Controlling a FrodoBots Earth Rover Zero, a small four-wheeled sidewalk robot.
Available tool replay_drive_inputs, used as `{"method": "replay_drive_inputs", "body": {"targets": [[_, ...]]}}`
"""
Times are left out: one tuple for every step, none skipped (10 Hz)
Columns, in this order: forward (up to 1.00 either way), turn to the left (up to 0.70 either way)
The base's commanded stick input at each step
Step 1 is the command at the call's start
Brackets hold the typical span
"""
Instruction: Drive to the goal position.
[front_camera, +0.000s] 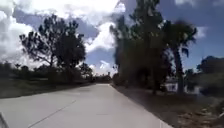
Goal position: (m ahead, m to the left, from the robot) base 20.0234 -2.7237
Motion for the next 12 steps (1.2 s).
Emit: {"method": "replay_drive_inputs", "body": {"targets": [[1.00,0.00],[1.00,0.00],[1.00,0.00],[1.00,0.00],[1.00,0.00],[1.00,0.00],[1.00,0.00],[1.00,0.00],[1.00,0.00],[1.00,0.00],[1.00,0.00],[1.00,0.00]]}}
